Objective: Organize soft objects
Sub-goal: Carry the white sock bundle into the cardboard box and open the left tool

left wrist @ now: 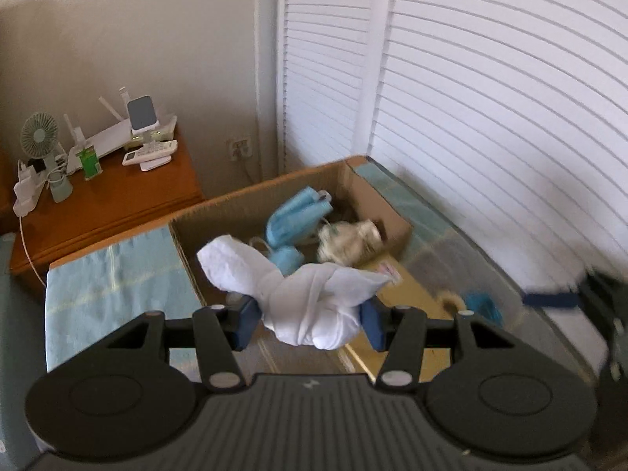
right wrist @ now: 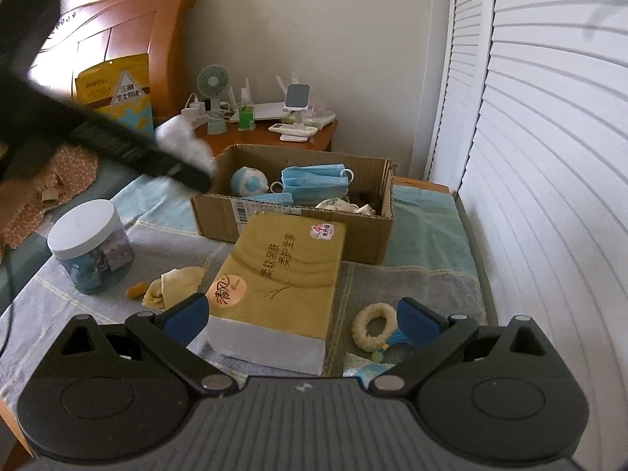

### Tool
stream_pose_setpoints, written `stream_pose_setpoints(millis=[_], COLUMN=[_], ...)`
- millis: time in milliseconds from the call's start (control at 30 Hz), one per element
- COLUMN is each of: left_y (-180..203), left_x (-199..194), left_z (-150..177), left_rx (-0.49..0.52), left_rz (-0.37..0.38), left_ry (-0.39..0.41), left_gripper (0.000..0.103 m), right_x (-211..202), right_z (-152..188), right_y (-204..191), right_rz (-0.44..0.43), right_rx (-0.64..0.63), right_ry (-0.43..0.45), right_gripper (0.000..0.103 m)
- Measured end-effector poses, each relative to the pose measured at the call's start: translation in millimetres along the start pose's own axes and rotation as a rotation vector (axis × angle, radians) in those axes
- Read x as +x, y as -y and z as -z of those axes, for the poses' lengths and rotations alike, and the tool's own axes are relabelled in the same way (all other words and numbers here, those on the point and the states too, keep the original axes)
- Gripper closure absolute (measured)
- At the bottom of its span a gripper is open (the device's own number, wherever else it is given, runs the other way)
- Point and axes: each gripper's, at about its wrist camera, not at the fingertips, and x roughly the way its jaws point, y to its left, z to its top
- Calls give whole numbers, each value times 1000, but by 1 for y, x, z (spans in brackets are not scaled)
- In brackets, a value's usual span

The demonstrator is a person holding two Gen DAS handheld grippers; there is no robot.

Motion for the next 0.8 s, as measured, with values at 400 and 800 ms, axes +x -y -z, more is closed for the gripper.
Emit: stream_pose_setpoints(millis=[400, 800], left_y=[-26, -41], left_x=[65, 69], left_z=[-34, -24], left_rx=[-105, -184], left_rz=[-38, -64], left_ry=[-95, -98], left_gripper=[50, 16], right_x=[5, 9], right_z=[2, 4], right_y=[1, -3], right_rz=[-13, -12], right_rx=[5, -3], right_ry=[-3, -20], right_gripper=[0, 0])
